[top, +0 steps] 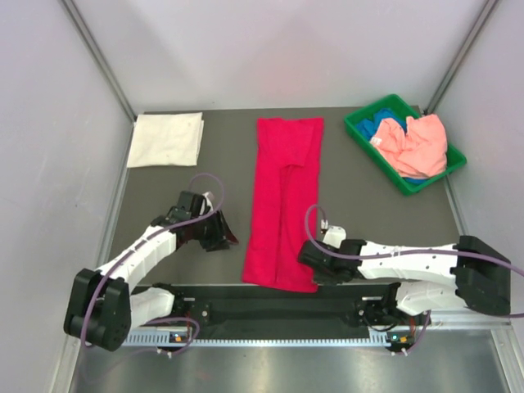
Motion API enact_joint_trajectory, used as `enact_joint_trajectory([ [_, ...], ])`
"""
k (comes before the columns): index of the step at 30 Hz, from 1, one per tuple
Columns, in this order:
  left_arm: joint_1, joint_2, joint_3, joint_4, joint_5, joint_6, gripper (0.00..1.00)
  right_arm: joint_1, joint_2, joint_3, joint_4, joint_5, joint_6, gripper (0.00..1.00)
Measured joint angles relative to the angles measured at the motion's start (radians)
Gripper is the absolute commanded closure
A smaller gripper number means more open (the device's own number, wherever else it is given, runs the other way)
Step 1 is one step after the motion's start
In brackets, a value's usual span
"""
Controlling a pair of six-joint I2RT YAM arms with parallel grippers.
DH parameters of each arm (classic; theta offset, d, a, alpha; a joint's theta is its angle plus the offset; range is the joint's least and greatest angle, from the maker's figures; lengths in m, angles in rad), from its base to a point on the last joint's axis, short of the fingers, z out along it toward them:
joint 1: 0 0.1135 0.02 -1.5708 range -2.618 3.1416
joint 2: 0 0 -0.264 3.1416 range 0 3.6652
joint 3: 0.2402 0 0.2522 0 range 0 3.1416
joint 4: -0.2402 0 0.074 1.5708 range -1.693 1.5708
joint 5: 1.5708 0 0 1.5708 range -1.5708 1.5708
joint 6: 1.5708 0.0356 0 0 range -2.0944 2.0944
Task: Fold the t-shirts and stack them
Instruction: Fold the tshirt
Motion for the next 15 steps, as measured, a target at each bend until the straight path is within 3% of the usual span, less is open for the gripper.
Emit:
enact_joint_trajectory([
  [2,-0.028,-0.01,-0.028,0.009,0.002,-0.023,0.54,0.0,-0.028,0.001,-0.025,0.005,-0.012,0.7],
  [7,-0.106,-0.021,-0.074,0.044,-0.005,-0.073,0.55,-0.039,-0.074,0.029,-0.052,0.004,-0.076,0.67],
  [15,-0.225,-0.03,-0.134,0.11,-0.033,-0.151,0.56,-0.135,-0.079,0.024,0.061,-0.081,-0.182,0.63],
])
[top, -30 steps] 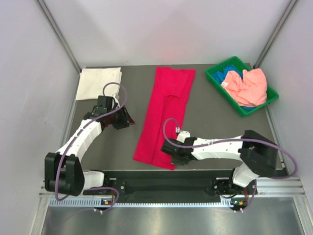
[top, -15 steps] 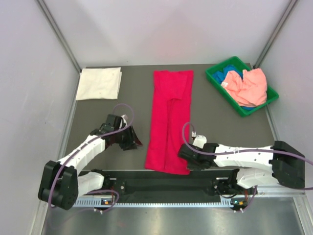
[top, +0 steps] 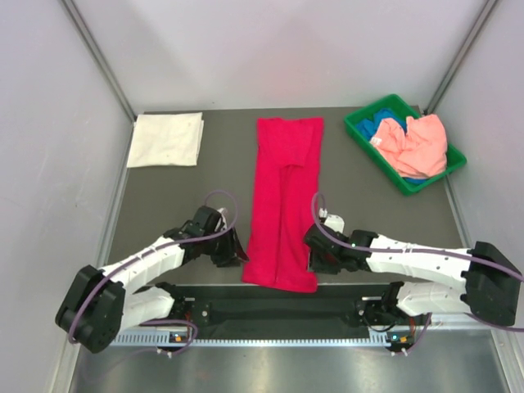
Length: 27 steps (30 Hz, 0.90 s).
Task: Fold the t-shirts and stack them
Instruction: Fold the tshirt
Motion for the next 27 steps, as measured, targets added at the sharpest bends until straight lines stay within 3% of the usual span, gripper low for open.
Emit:
enact_joint_trajectory([
  [3,-0.028,0.0,-0.016,0.016,-0.021,-0.023,0.58,0.0,0.004,-0.049,0.067,-0.048,-0.005,0.65],
  [6,-0.054,-0.005,-0.039,0.024,-0.039,-0.05,0.72,0.003,0.013,-0.109,0.095,-0.074,0.004,0.71],
  [10,-0.087,-0.038,-0.06,0.024,-0.065,-0.092,1.0,0.006,-0.023,-0.143,0.114,-0.082,0.023,0.78],
  [15,-0.113,-0.093,-0.087,0.029,-0.09,-0.155,1.0,0.01,-0.069,-0.183,0.122,-0.085,0.04,1.0],
  [25,-0.138,-0.18,-0.155,0.024,-0.151,-0.269,1.0,0.019,-0.124,-0.234,0.151,-0.085,0.076,1.0],
  [27,-0.14,-0.178,-0.157,0.024,-0.156,-0.28,0.93,0.023,-0.129,-0.236,0.151,-0.084,0.08,0.91],
])
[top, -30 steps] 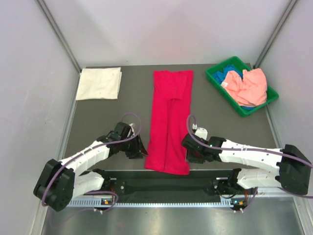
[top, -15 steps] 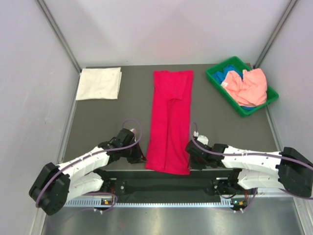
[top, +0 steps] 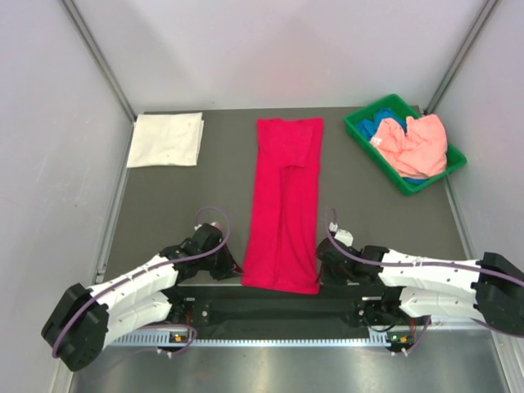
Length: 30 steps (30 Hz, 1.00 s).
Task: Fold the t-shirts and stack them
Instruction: Fold the tshirt
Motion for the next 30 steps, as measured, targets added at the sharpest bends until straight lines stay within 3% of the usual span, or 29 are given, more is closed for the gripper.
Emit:
enact_joint_trajectory([
  [2,-0.002,0.002,0.0,0.0,0.0,-0.006,0.8,0.001,-0.002,0.0,0.0,0.001,0.002,0.79],
  [9,-0.009,-0.028,0.01,-0.058,-0.005,-0.009,0.63,0.002,-0.002,0.079,-0.12,0.045,-0.005,0.73],
  [14,-0.01,-0.024,0.071,-0.095,-0.031,0.016,0.62,0.004,0.041,0.221,-0.131,0.068,-0.009,0.72],
  [21,-0.004,0.079,0.163,-0.088,-0.027,0.066,0.62,0.077,0.363,0.486,-0.077,0.085,-0.016,0.71],
  [26,0.016,0.084,0.167,-0.109,-0.045,0.098,0.62,0.135,0.523,0.568,-0.067,0.085,0.002,0.72],
  [30,0.097,0.066,0.155,-0.1,0.001,0.122,0.61,0.177,0.586,0.589,-0.084,0.084,0.036,0.71],
])
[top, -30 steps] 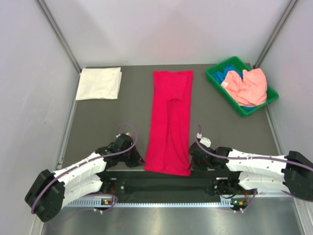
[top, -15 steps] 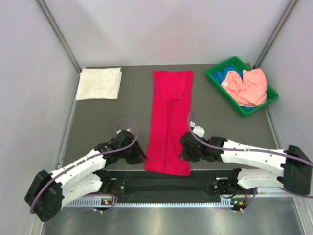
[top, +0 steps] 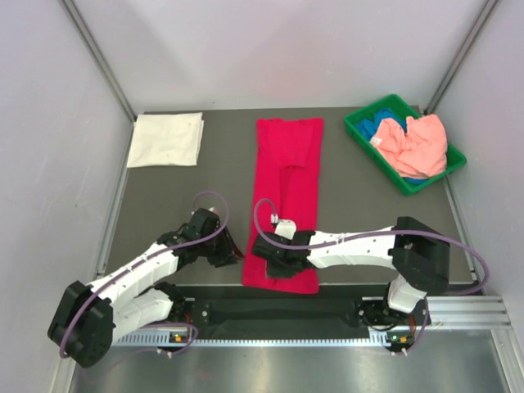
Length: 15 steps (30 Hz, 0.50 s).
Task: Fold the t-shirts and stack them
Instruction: Fold the tshirt
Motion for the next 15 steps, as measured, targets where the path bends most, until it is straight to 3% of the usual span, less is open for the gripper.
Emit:
enact_joint_trajectory([
  [12,0.078,-0.005,-0.021,0.001,0.074,0.048,0.61,0.028,0.061,0.005,-0.019,0.0,0.069,0.73],
  [14,0.081,-0.005,-0.021,0.001,0.079,0.052,0.61,0.028,0.061,0.005,-0.019,0.002,0.071,0.77],
  [15,0.081,-0.005,-0.021,0.002,0.08,0.055,0.61,0.028,0.061,0.005,-0.018,0.003,0.07,0.84],
])
